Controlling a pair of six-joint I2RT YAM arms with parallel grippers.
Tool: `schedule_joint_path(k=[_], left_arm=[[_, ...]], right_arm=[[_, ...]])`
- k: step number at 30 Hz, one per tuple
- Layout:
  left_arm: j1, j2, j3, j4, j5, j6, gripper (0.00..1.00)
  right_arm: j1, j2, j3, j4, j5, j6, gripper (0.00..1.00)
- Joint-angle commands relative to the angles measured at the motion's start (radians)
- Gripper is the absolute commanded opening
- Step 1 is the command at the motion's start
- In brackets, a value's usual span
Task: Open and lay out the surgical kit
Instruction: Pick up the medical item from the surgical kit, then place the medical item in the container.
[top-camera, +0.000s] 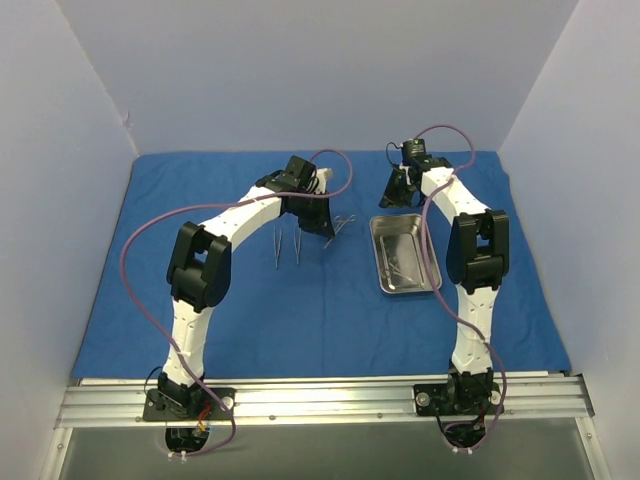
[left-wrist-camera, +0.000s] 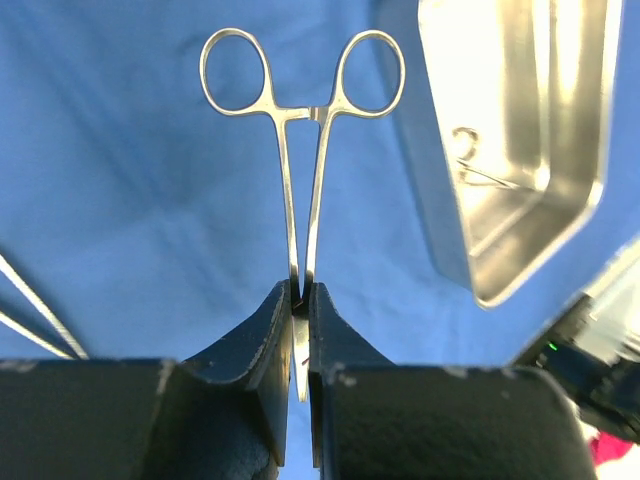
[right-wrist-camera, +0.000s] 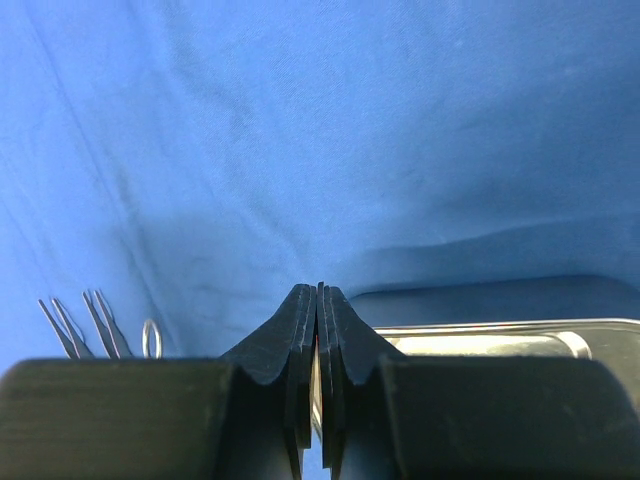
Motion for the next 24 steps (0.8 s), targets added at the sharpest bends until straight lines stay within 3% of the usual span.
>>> schedule_joint_path(k=[1, 11, 17, 24], left_arm=[[-0.005, -0.081, 0.014, 0.036, 0.104, -0.016, 0.02], [-0.139, -0.011, 0.167, 0.007, 0.177, 0.005, 0.02], [-0.184, 0.077, 0.325, -0.054, 0.18, 0.017, 0.02], [-0.224, 0.244, 0.485, -0.136, 0.214, -0.004, 0.18]], right_arm=[[-0.026, -0.105, 0.042, -0.023, 0.016, 0.014, 0.0], [-0.224, -0.247, -0.036, -0.089, 0.066, 0.053, 0.0], [-0.246, -0.361, -0.168, -0.085, 0.046, 0.042, 0.0], [-0.24, -0.432, -0.243, -0.082, 0.039, 0.039, 0.0]])
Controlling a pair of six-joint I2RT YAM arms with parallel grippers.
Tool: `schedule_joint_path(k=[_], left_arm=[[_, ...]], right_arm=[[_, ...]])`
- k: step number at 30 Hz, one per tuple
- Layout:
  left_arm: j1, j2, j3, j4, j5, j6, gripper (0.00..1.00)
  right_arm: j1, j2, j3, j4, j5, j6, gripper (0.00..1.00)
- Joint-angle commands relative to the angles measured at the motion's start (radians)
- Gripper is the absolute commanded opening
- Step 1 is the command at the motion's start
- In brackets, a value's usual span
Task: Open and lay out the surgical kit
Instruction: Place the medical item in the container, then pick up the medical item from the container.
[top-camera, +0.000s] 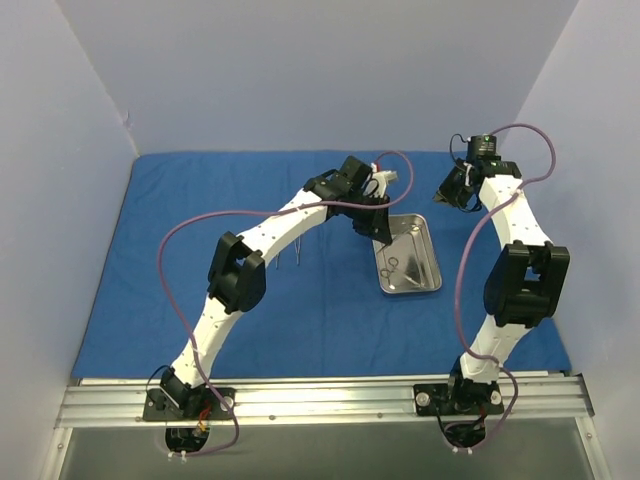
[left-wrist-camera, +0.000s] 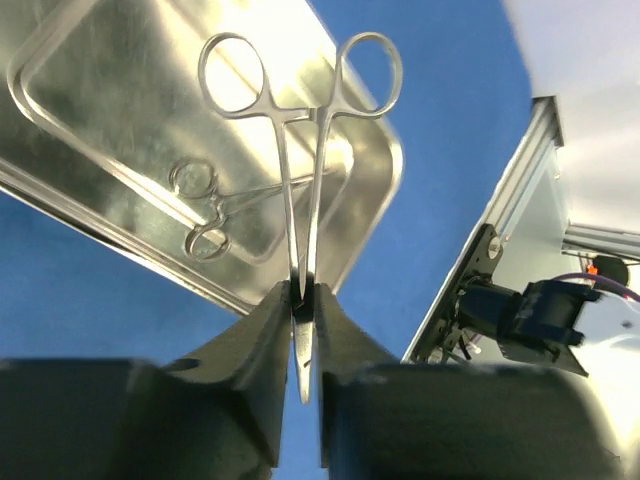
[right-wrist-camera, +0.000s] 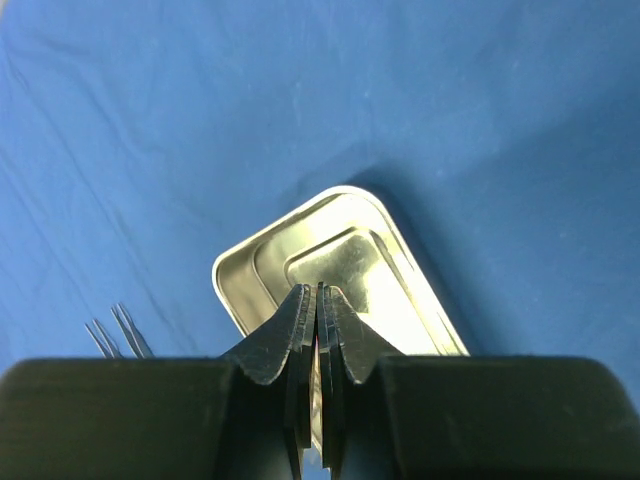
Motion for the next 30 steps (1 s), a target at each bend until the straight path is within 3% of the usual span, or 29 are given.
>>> schedule_joint_path(k=[1, 2, 9, 13, 20, 23, 25, 30], left_arm=[[-0.007, 0.055, 0.045, -0.055, 0.027, -0.01, 0.25], [-0.007, 0.061, 0.041, -0.041, 0.027, -0.011, 0.41], [-0.005, 0.054, 0.051, -0.049, 0.03, 0.016, 0.63], [0.011, 0.008, 0.068, -0.072, 0.027, 0.039, 0.63], [0.129, -0.317, -0.232, -0.067, -0.124, 0.133, 0.62], [0.194, -0.443, -0.341, -0.041, -0.134, 0.136, 0.62], [0.226, -0.494, -0.439, -0.02, -0.133, 0.128, 0.62], [0.239, -0.557, -0.524, -0.009, -0.11, 0.122, 0.61]], right_arm=[[0.003, -0.055, -0.014, -0.02, -0.004, -0.008, 0.0], [0.005, -0.057, -0.015, -0.022, -0.01, -0.009, 0.0], [0.058, -0.023, -0.001, -0.098, 0.009, -0.052, 0.05], [0.127, 0.003, -0.02, -0.118, -0.018, -0.071, 0.11], [0.221, 0.058, -0.08, -0.165, 0.008, -0.081, 0.15], [0.221, 0.061, -0.096, -0.197, 0.067, -0.129, 0.26], [0.221, 0.067, -0.116, -0.209, 0.081, -0.18, 0.33], [0.226, 0.072, -0.179, -0.207, 0.114, -0.207, 0.34]])
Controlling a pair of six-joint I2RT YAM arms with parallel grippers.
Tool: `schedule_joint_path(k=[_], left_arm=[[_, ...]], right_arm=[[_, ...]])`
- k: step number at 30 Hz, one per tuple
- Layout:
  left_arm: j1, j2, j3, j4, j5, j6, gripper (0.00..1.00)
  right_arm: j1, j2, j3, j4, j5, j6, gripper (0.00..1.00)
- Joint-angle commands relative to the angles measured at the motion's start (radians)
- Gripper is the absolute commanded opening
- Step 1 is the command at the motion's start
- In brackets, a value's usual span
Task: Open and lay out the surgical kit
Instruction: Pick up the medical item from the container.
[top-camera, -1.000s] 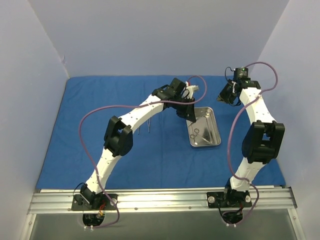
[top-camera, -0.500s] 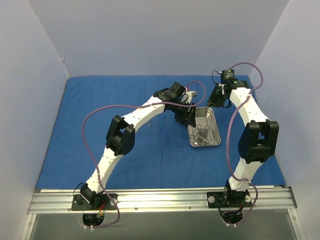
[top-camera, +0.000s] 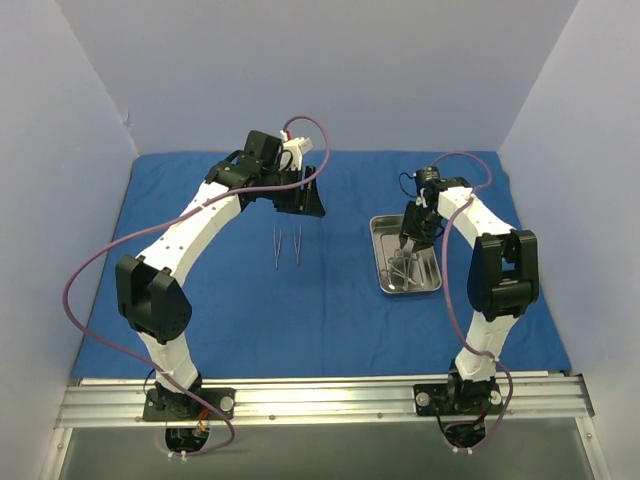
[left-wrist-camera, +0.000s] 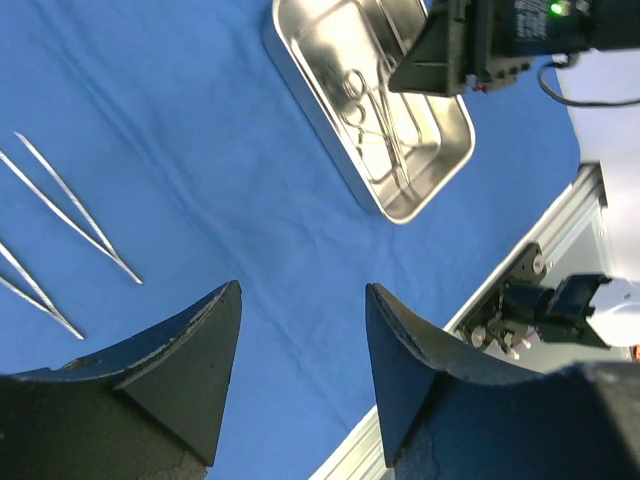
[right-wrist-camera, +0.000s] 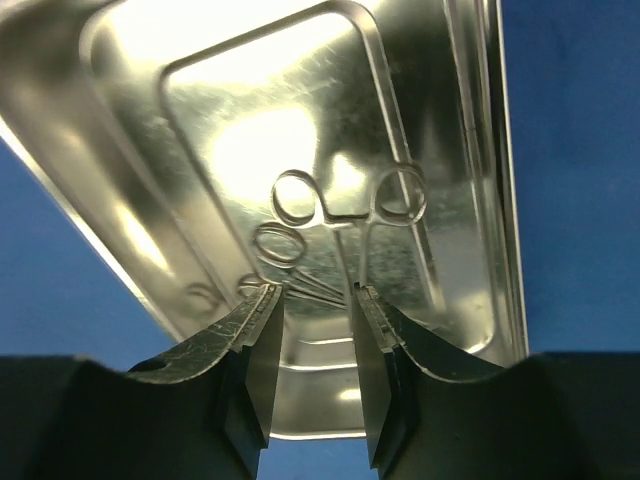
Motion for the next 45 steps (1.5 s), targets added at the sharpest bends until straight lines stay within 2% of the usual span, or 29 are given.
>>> schedule_joint_path(k=[1, 9, 17, 26, 29, 32, 33, 38, 45], left_arm=[[-0.026, -0.008, -0.049, 0.028, 0.019, 0.015, 0.61], [-0.003, -0.045, -0.059, 0.013, 0.057, 0.013, 0.61], [0.027, -0.048, -0.043, 0.01, 0.091, 0.002, 0.61], [0.052, -0.057, -0.055, -0.001, 0.105, 0.011, 0.61], [0.063, -0.058, -0.063, -0.003, 0.117, 0.011, 0.61], [0.066, -0.061, -0.066, -0.006, 0.123, 0.011, 0.61], [0.069, -0.065, -0.066, -0.007, 0.123, 0.015, 0.61], [0.078, -0.071, -0.074, -0.013, 0.149, 0.021, 0.62], [0.112, -0.054, -0.108, 0.007, 0.267, -0.018, 0.62]], right_arm=[[0.001, -0.003, -0.051, -0.051, 0.057, -0.047, 0.35], [0.019, 0.0, -0.121, -0.037, 0.063, -0.038, 0.39], [0.048, 0.031, -0.154, -0.01, 0.075, -0.021, 0.37], [0.062, 0.083, -0.194, 0.026, 0.117, -0.015, 0.23], [0.06, 0.092, -0.2, 0.036, 0.1, -0.012, 0.1], [0.059, 0.088, -0.2, 0.043, 0.095, -0.006, 0.06], [0.057, 0.083, -0.194, 0.041, 0.092, -0.007, 0.01], [0.05, 0.013, -0.131, -0.003, 0.085, -0.036, 0.0], [0.045, -0.003, 0.012, -0.06, 0.049, -0.193, 0.0]])
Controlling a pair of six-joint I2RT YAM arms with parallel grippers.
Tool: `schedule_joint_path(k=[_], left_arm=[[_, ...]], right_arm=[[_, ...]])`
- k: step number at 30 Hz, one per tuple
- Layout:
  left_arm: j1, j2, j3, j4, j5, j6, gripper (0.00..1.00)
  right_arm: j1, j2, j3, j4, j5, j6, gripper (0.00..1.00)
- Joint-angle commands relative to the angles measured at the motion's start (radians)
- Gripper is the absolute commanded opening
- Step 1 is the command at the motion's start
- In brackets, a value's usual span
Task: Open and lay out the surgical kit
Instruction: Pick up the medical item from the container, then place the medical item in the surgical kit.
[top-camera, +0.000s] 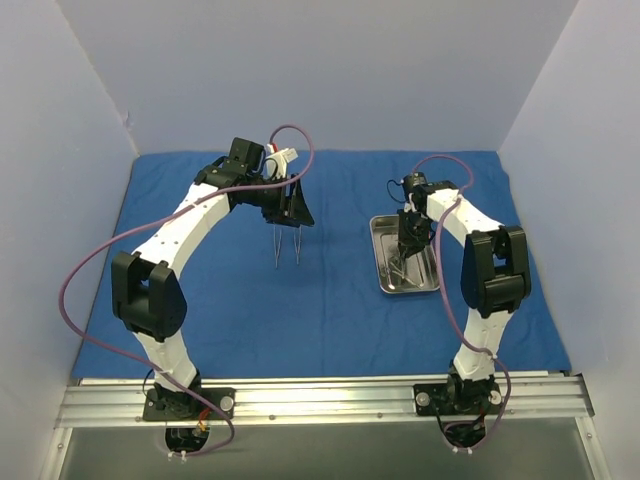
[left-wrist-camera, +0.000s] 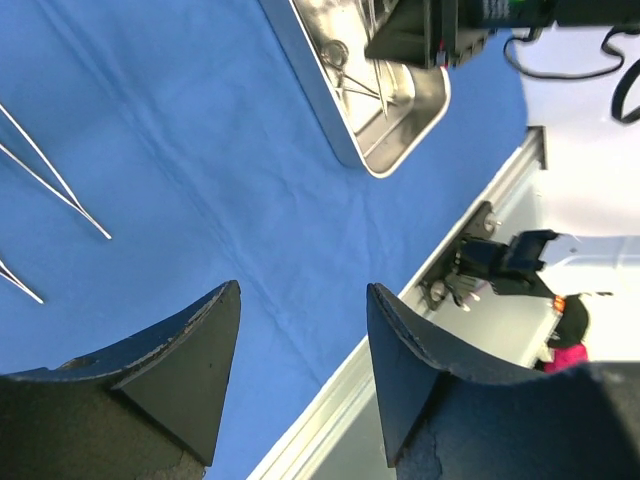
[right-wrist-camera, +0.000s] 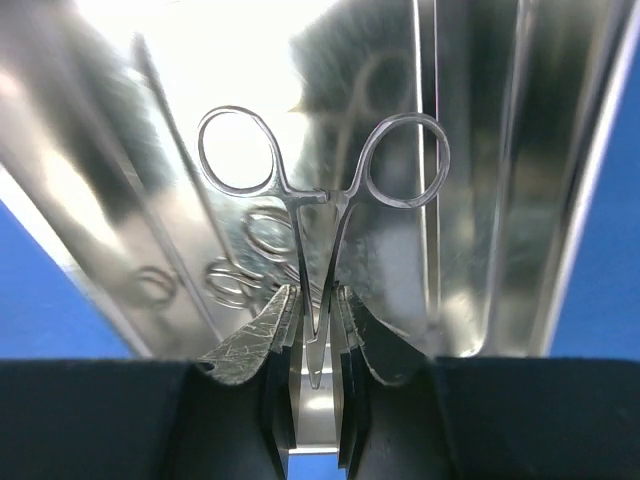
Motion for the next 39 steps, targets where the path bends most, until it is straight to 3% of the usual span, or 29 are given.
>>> schedule_joint_path(k=[1, 5, 7, 14, 18, 19, 21, 24, 29, 34, 37, 39], left_arm=[[0.029, -0.038, 0.003, 0.014, 0.084, -0.011, 0.62], [0.052, -0.035, 0.009, -0.003, 0.104, -0.011, 0.62], [0.066, -0.04, 0.003, -0.004, 0.127, -0.025, 0.62], [0.197, -0.127, -0.101, -0.003, 0.14, -0.11, 0.65], [0.292, -0.219, -0.219, 0.037, 0.16, -0.149, 0.65], [0.304, -0.251, -0.245, 0.055, 0.167, -0.153, 0.65], [0.347, -0.28, -0.326, 0.109, 0.211, -0.173, 0.66], [0.432, -0.325, -0.418, 0.181, 0.318, -0.198, 0.69], [0.445, -0.392, -0.486, 0.166, 0.346, -0.169, 0.72], [0.447, -0.48, -0.628, 0.206, 0.383, -0.204, 0.72], [0.43, -0.538, -0.74, 0.308, 0.436, -0.284, 0.7], [0.38, -0.56, -0.782, 0.329, 0.446, -0.299, 0.68]], right_arm=[[-0.006, -0.046, 0.077, -0.053, 0.005, -0.096, 0.0], [-0.008, -0.069, 0.104, -0.045, 0.008, -0.143, 0.0], [0.003, -0.083, 0.12, -0.019, -0.061, -0.195, 0.0], [0.127, -0.143, 0.255, 0.024, -0.155, -0.378, 0.0], [0.268, -0.146, 0.308, 0.018, -0.212, -0.471, 0.0], [0.356, -0.148, 0.316, 0.012, -0.206, -0.496, 0.0], [0.485, -0.131, 0.344, -0.028, -0.17, -0.568, 0.0], [0.567, -0.105, 0.344, -0.071, -0.176, -0.625, 0.0], [0.736, -0.137, 0.284, -0.119, -0.132, -0.732, 0.0], [0.779, -0.19, 0.238, -0.168, -0.091, -0.772, 0.0], [0.8, -0.207, 0.233, -0.189, -0.1, -0.797, 0.0], [0.803, -0.212, 0.235, -0.2, -0.1, -0.805, 0.0]])
